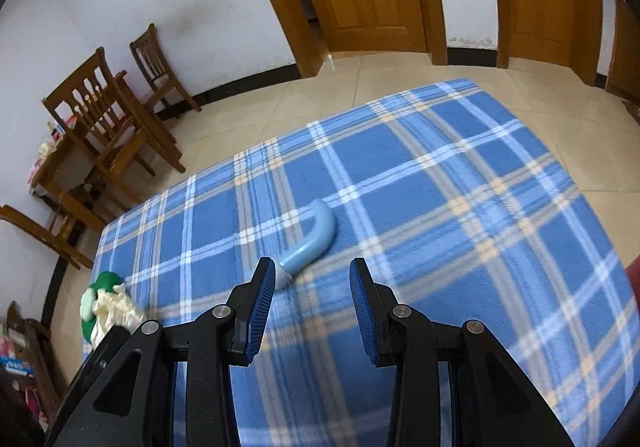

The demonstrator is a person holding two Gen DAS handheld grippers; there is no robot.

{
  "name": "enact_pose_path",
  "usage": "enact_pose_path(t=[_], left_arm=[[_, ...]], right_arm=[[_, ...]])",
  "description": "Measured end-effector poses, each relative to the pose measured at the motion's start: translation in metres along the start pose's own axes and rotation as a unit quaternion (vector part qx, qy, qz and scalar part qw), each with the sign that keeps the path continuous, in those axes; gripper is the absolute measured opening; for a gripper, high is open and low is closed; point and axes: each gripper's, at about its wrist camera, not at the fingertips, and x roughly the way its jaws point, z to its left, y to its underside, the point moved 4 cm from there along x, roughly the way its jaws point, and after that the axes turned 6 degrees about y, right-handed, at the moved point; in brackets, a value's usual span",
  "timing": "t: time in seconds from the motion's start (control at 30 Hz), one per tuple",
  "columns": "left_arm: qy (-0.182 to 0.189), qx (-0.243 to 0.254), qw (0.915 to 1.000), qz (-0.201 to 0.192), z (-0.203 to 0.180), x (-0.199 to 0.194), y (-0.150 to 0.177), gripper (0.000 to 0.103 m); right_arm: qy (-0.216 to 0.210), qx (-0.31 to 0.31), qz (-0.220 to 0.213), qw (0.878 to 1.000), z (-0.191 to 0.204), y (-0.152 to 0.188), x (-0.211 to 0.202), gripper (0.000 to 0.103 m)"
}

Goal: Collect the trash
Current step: 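Grasp the light-blue curved toy with right tool while left holds the paper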

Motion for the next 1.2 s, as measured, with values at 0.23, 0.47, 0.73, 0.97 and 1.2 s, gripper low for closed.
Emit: enact_pose_path(t=[0.23,0.47,0.73,0.97,1.2], left_arm=[[-0.002,-0.003,1.0000,0.000,0.001,0.002,0.000,0.029],[-0.002,-0.003,1.0000,0.002,0.002,0.002,0.000,0.029],[0.001,-0.002,1.0000,0.002,0.002,0.002,0.001,0.029],[0.004,0.001,1.0000,0.003,0.000,0.002,0.002,0.029],[0.008,0.004,0.9999,0.007,-0.002,0.005,0.004,0.029]], right_arm=[[0.006,-0.016,0.007,1.000,0.017,-0.002,0.018,0.039],[0.010,-0.037,-0.001,0.999,0.023,0.002,0.023,0.039],[0.005,-0.056,-0.003,0.998,0.017,0.006,0.016,0.026],[0.006,-0.057,-0.001,0.998,0.001,0.010,0.006,0.025],[0.001,-0.039,-0.015,0.999,-0.033,0.014,-0.022,0.024]])
